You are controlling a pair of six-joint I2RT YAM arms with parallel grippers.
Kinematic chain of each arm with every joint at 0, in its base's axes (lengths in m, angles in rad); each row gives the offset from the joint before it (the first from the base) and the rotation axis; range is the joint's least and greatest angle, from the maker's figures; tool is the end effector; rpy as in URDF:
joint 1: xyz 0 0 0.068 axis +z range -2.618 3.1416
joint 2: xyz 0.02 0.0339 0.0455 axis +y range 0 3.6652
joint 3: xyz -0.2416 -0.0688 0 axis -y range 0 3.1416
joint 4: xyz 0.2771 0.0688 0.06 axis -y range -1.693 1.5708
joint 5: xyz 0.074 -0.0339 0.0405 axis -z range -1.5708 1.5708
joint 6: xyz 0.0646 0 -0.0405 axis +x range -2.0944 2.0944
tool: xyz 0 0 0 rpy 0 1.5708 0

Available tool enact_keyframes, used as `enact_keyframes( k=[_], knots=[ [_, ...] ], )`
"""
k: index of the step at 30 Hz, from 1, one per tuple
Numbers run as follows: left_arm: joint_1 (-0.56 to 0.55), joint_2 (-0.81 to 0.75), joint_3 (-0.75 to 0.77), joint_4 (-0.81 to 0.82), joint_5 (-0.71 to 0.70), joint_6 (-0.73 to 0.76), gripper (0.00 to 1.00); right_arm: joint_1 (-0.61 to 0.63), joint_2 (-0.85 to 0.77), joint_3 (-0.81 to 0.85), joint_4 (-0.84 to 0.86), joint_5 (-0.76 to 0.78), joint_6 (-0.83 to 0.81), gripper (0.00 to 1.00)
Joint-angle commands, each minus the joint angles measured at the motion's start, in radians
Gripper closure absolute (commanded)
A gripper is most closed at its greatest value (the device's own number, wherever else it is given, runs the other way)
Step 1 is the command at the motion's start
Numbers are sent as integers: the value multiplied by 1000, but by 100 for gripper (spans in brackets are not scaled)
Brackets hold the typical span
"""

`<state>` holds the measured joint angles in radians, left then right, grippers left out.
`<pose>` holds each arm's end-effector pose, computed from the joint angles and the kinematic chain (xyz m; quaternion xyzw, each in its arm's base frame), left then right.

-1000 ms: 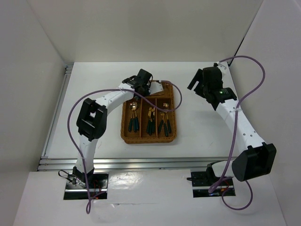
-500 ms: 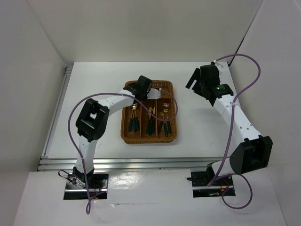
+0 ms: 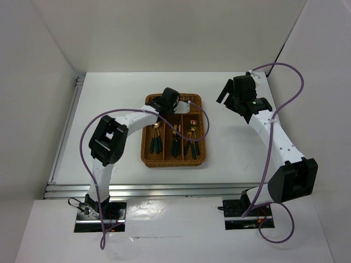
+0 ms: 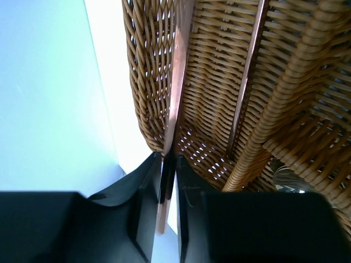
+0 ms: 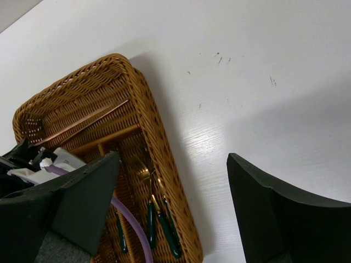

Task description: Sort the eating utensils into containers

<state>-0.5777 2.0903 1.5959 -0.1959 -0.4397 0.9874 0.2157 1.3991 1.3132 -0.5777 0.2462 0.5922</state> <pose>0.4460 -0.2579 0.1602 0.5566 0.6916 0.2778 0.3671 0.3625 0.0633 0.3034 0.2198 0.8662 0.0694 0.4433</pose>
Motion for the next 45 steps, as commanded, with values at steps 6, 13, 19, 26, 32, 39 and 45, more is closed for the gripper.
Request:
enact_keyframes(
  k=[6, 13, 19, 26, 32, 39, 45],
  knots=[
    [1, -56, 7, 50, -16, -45, 60, -3, -22, 11, -2, -1, -11, 13],
    [1, -56, 30, 38, -16, -87, 55, -3, -22, 11, -2, -10, -11, 13],
    [12, -76, 119, -22, 62, -220, 52, -3, -22, 11, 16, -19, -11, 13],
    [87, -85, 180, -105, 275, -305, 52, -3, -40, -17, 16, -19, 7, 13],
    [107, -58, 133, -56, 317, -305, 56, -3, -49, -37, 16, -19, 17, 13],
    [107, -29, 110, -68, 374, -276, 57, -3, -58, -48, 7, 1, 27, 13],
    [107, 1, 91, -54, 383, -266, 57, -3, -69, -57, -2, 1, 37, 13]
  ],
)
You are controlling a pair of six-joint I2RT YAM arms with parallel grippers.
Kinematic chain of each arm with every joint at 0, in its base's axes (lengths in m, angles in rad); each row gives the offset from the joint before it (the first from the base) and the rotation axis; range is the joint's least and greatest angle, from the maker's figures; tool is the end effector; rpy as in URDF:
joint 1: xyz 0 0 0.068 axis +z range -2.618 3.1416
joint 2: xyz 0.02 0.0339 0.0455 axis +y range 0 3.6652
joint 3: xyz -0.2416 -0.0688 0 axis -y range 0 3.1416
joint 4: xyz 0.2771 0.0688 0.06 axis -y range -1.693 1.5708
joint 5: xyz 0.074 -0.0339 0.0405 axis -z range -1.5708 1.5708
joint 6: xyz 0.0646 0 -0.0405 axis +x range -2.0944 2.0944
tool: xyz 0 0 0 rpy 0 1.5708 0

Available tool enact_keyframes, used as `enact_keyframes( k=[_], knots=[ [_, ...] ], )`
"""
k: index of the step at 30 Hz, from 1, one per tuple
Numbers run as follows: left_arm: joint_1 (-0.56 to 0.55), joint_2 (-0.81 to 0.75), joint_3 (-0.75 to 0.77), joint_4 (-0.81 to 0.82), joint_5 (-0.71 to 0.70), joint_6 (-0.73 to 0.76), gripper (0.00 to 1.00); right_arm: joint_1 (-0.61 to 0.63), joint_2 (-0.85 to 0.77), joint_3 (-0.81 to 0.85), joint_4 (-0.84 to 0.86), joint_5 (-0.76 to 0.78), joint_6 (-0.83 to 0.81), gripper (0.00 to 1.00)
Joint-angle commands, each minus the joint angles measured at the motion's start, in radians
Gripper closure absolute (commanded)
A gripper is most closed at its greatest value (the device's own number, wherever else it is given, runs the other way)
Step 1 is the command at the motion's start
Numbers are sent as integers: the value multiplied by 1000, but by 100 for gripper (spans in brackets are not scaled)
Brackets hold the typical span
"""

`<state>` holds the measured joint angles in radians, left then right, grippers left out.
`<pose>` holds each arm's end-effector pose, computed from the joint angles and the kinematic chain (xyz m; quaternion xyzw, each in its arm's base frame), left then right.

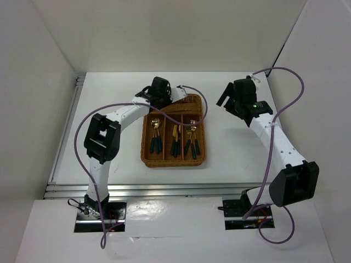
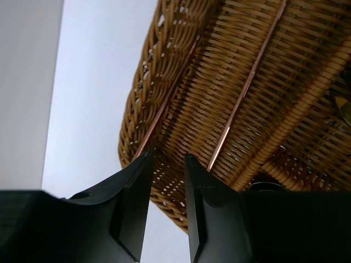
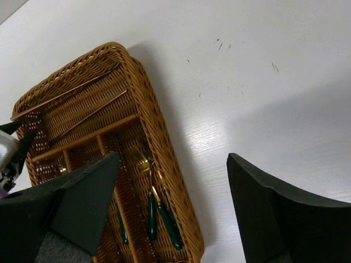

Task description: Sort the eating utensils into containers

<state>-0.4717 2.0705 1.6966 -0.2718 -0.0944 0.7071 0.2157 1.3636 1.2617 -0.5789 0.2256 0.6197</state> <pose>0.4714 -0.2336 0.1970 0.4794 0.7548 0.0943 0.4377 0.3533 0.0626 0.2952 0.2274 0.8689 0.0806 0.4322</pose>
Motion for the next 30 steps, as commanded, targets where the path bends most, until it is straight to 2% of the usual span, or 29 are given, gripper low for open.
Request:
enact_keyframes(
  k=[1, 13, 23, 27, 30],
  knots=[
    [1, 43, 0, 22, 38, 14, 57, -3, -34, -5, -1, 30, 9, 13],
    [1, 161, 83, 31, 56, 23, 57, -3, -34, -5, -19, 49, 18, 13],
    [1, 221, 126, 77, 18, 14, 57, -3, -15, 14, -30, 58, 18, 13],
    [1, 231, 117, 95, 18, 14, 61, -3, -6, 24, -39, 58, 18, 13],
    [1, 249, 117, 106, 18, 14, 69, -3, -6, 24, -39, 58, 28, 13]
  ],
)
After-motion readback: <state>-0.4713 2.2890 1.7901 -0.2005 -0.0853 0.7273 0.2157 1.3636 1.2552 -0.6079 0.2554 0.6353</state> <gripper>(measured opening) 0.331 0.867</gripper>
